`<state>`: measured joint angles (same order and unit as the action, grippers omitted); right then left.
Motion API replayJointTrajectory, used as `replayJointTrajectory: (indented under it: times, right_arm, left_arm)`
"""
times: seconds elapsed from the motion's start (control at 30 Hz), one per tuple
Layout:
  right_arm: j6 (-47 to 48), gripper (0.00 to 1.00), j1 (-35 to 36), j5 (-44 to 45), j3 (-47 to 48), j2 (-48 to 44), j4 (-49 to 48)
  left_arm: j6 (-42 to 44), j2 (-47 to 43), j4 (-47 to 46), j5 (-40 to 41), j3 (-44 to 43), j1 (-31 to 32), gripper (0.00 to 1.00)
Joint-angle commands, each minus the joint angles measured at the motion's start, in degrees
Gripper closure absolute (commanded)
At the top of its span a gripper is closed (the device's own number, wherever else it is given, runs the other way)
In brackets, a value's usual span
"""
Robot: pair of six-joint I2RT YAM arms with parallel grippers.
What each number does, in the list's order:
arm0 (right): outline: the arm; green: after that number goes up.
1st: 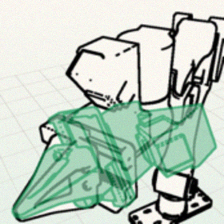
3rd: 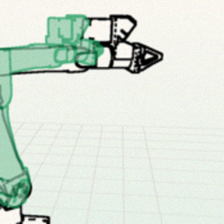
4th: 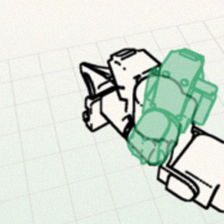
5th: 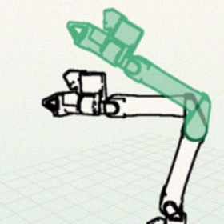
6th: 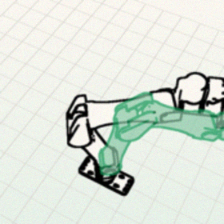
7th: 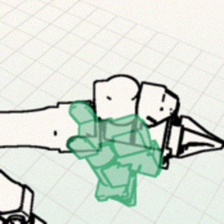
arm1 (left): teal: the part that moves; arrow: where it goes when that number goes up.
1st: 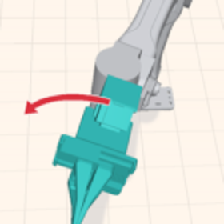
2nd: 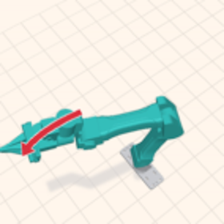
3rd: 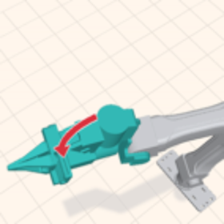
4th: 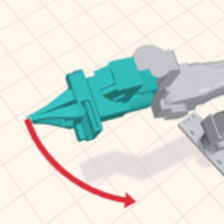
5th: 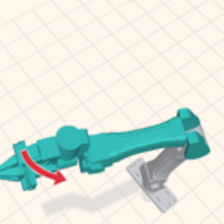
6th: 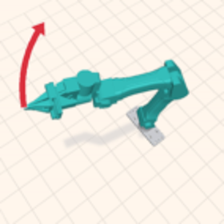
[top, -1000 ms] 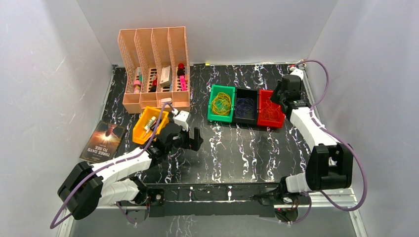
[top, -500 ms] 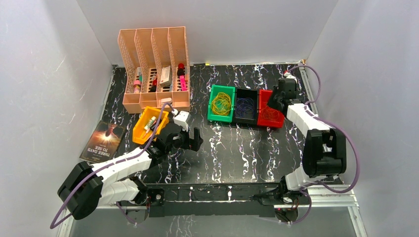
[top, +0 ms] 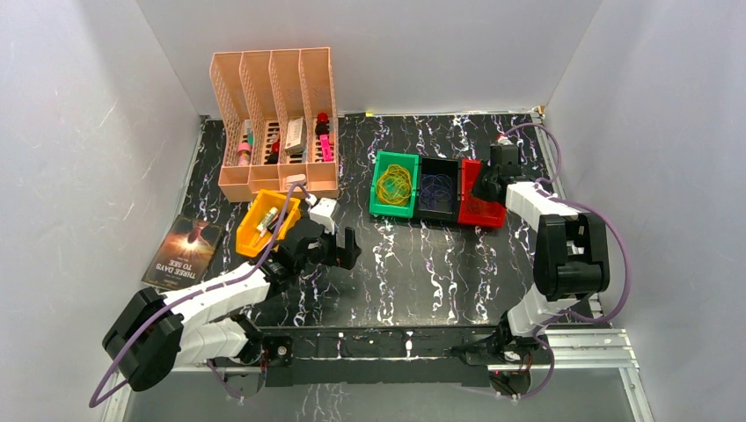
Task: Untangle the cables
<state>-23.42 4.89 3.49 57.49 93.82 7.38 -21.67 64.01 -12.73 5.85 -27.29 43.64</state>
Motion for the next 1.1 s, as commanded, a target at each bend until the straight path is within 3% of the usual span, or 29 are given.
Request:
replayJointTrajectory:
  times: [0.0, 0.3, 0.67, 0.83, 1.07]
  right_arm:
    - [0.72, 0.86, -0.28, -0.74, 2.47, -1.82, -1.75]
    - [1.21, 0.68, -0.27, 0.97, 2.12, -7.74, -1.62]
    - [0.86, 0.61, -0.23, 2.22, 2.4, -14.76, -1.17]
    - [-0.49, 0.58, -0.24, -7.15, -1.12, -20.84, -5.12]
    - [-1.98, 0.56, -0.18, -15.83, -4.12, -28.21, -4.97]
  left_arm:
    - [0.22, -1.75, 0.69, 1.05, -1.56, 0.12, 0.02]
    - [0.41, -1.57, 0.69, 2.16, -2.31, 0.08, 0.02]
    - [-1.46, -1.15, 2.47, 3.03, -3.17, 0.04, 0.02]
    - [-5.11, 2.62, 13.35, 8.74, -9.27, 0.0, 0.02]
    - [-4.24, 0.32, 14.37, 10.85, -10.19, -0.06, 0.02]
